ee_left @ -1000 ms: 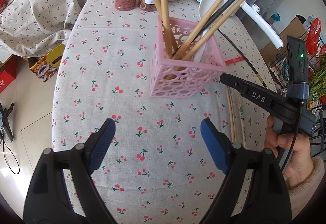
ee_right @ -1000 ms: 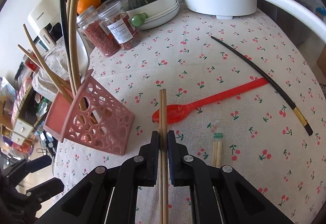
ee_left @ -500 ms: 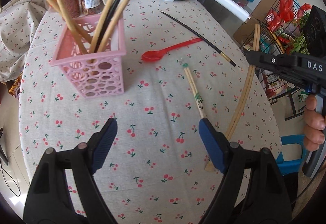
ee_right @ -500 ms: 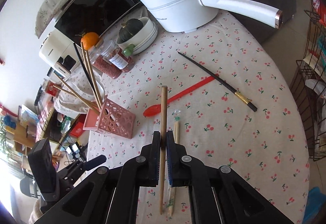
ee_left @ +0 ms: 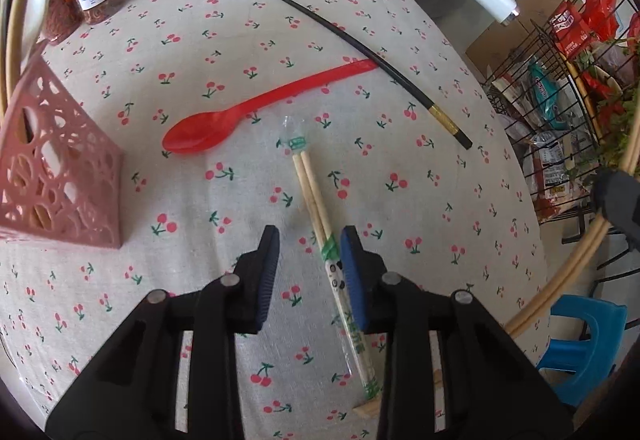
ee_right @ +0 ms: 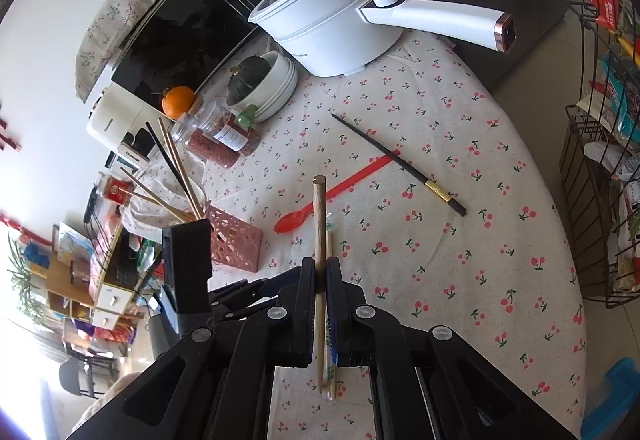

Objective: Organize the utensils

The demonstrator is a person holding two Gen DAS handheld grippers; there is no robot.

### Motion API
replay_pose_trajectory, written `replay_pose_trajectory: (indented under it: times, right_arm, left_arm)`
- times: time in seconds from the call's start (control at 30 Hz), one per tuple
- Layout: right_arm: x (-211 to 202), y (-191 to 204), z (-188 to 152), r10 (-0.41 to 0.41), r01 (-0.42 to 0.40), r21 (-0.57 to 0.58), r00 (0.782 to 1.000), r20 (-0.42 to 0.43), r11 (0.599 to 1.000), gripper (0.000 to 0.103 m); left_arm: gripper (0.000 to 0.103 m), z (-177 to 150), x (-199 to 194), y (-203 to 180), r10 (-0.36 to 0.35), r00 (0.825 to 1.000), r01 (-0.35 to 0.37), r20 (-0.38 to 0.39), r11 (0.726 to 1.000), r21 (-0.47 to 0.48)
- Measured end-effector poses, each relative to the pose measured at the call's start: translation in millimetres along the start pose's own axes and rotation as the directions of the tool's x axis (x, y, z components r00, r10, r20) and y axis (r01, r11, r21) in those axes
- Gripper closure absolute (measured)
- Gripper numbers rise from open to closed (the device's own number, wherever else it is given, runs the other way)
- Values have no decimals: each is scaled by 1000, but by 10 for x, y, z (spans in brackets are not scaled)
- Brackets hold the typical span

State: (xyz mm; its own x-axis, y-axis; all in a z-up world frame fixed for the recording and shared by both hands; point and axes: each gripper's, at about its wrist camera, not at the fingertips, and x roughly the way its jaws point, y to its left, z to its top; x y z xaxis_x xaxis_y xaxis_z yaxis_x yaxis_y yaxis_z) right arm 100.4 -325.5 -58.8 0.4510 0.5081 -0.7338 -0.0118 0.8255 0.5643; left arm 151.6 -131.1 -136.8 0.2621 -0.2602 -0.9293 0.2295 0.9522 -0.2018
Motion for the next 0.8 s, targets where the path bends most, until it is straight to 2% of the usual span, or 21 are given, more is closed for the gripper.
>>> replay_pose_trajectory:
  times: [0.1,0.17,0.3,0.33,0.57,0.63,0.7,0.73,0.77,0.8]
  right_arm:
    - [16,10,4,-6,6,-5,1000,-4,1000,98]
    - [34,11,7,-15,15,-7,1000,-6,1000,98]
    - [44,32,9,-27,27,-17,1000,-1,999,98]
    - [43,47,7,-29,29,-23,1000,2,999,98]
    - [44,300,-41,-65,68,-102,997,33,992,98]
    - [36,366,-55,-69,73,-117,997,39,990,98]
    - [24,413,-70,-68,72,-122,997,39,990,98]
    - [17,432,-77,-67,71,-123,997,37,990,98]
    - [8,447,-86,-62,66,-123,997,36,990,98]
    - [-4,458,-94,-57,61,-121,998,36,991,98]
  left_arm:
    - [78,58,75,-38,36,999,-36,-8,999,9]
    - [88,75,86,-78,53,999,-52,-13,998,29]
    - [90,56,30,-99,66,998,-66,1,997,41]
    - [103,39,-25,-99,64,998,-65,19,997,46]
    - [103,-134,-576,-38,39,989,-55,146,993,105]
    - [103,-161,-657,14,6,990,-21,143,995,102]
    - [102,-162,-641,69,-21,994,13,106,997,78]
    - [99,-157,-604,87,-21,996,16,91,998,60]
    - [87,-147,-542,77,-20,997,16,74,999,46]
    - [80,-136,-487,82,-20,998,18,63,999,31]
